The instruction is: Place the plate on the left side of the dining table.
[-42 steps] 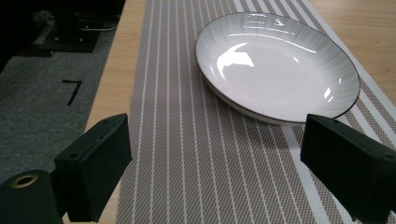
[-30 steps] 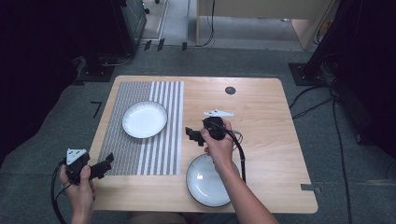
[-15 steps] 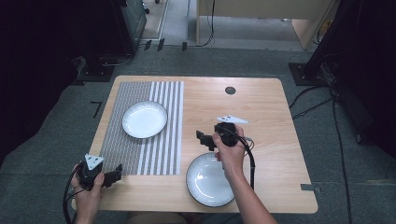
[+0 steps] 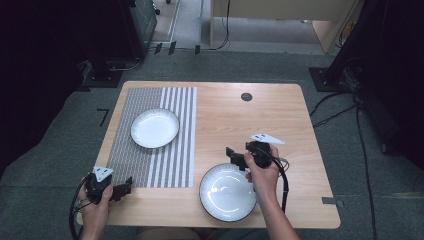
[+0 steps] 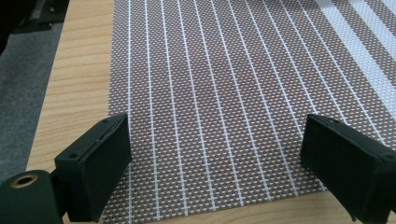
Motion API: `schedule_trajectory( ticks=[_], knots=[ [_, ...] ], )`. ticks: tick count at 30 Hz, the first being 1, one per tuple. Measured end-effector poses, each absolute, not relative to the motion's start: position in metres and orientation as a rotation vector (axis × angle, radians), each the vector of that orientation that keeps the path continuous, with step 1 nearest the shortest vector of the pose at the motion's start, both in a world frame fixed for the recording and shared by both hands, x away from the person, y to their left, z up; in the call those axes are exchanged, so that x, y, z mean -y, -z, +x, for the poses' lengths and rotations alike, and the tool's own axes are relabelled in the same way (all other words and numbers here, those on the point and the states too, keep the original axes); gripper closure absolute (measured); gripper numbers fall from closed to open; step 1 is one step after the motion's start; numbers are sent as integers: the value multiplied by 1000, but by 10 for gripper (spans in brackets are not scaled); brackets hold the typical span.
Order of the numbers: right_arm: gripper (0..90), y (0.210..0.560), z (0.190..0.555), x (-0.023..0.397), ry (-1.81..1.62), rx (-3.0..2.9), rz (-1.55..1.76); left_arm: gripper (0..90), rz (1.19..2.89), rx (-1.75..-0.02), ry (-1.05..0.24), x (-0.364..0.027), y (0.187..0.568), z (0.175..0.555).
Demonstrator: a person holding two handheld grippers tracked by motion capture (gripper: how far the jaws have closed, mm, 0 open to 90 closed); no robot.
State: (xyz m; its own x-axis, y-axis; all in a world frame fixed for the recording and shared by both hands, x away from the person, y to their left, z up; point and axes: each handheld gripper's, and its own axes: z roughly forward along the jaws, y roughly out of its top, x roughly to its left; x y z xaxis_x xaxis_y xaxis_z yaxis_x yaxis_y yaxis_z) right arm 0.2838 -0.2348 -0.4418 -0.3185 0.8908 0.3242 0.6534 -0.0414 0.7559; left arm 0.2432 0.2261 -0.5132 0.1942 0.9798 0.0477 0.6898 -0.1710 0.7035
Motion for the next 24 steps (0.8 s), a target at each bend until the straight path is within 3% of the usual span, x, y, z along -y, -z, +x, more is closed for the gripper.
schedule_trajectory(
  ticks=[24],
  knots=[
    [199, 452, 252, 294, -1226, -1856, 1693, 86, 1930, -1547, -717, -224, 514, 243]
  ],
)
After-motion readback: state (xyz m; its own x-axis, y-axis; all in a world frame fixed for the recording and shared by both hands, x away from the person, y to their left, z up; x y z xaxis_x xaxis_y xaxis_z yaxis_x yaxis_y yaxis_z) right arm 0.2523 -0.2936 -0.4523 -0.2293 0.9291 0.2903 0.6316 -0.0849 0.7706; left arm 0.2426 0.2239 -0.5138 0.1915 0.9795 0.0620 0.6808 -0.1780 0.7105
